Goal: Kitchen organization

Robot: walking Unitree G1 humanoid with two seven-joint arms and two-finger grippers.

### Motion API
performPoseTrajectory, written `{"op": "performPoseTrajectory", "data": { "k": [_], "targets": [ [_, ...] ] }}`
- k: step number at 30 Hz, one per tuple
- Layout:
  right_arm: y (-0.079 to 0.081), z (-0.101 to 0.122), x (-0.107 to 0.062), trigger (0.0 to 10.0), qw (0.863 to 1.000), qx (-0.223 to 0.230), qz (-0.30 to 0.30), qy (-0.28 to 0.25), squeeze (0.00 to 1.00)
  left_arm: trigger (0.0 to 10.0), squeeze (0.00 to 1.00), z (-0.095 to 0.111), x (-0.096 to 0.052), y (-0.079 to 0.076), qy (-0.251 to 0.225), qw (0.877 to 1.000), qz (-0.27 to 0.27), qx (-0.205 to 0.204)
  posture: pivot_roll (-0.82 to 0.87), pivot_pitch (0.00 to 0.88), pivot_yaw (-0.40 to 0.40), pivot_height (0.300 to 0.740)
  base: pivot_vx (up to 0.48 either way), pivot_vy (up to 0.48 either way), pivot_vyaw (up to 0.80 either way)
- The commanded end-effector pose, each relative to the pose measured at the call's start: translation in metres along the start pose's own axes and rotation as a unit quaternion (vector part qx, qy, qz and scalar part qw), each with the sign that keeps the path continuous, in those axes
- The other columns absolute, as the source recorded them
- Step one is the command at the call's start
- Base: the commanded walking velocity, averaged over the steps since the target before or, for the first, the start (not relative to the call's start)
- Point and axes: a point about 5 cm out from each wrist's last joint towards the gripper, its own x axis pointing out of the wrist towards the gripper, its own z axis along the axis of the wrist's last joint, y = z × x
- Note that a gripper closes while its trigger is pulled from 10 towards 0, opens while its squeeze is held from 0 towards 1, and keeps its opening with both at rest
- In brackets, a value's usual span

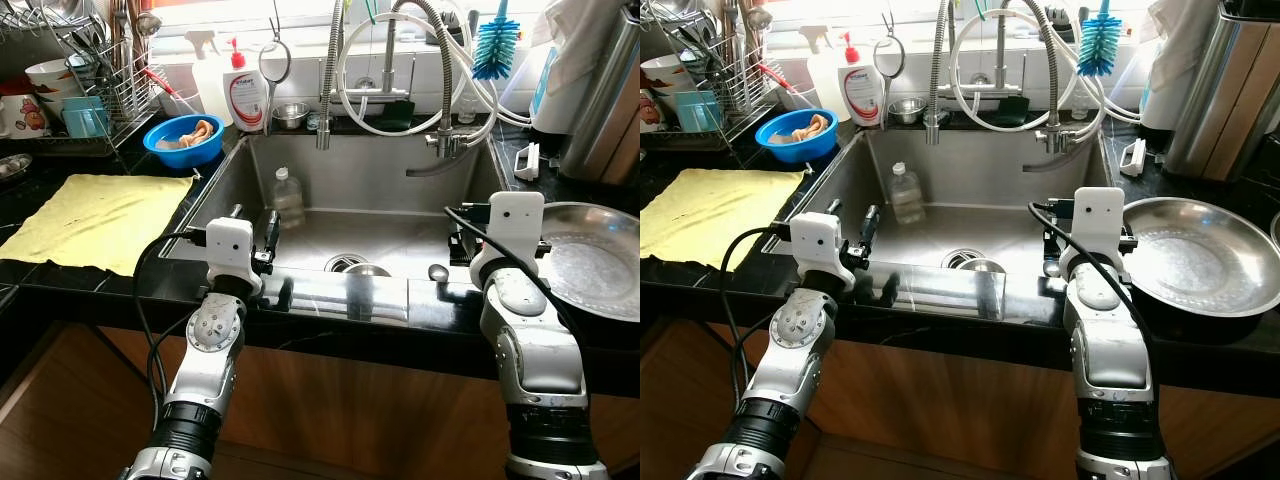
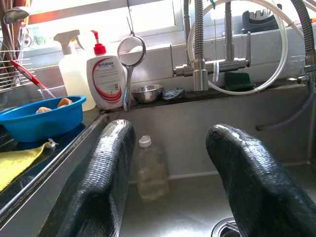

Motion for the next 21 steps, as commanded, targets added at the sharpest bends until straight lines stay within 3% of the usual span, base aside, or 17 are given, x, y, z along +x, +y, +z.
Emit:
{"op": "performPoseTrajectory", "data": {
  "k": [1,8,13,21],
  "targets": [
    [0.0,0.015,-0.002,10.0,0.999,0.012,-0.005,-0.03,0.0,10.0,0.0,0.001,0.003,0.006,0.002,1.0,0.007,-0.003,-0.27,0.0,0.097,0.74,0.0,0.0,0.0],
    [-0.011,0.021,-0.004,10.0,0.997,0.034,-0.047,-0.056,0.0,10.0,0.0,0.002,0.005,0.006,0.0,1.0,0.006,-0.002,-0.28,0.0,0.103,0.74,0.0,0.0,0.0],
    [-0.036,0.035,-0.016,10.0,0.977,0.089,-0.136,-0.136,0.0,10.0,0.0,0.002,0.006,0.006,-0.001,1.0,0.0,0.004,-0.28,0.0,0.107,0.74,0.0,0.0,0.0],
    [-0.062,0.023,-0.025,10.0,0.955,0.154,-0.215,-0.131,0.0,10.0,0.0,0.002,0.005,0.003,0.0,1.0,-0.004,0.0,-0.29,0.0,0.111,0.74,0.0,0.0,0.0]
  ]
}}
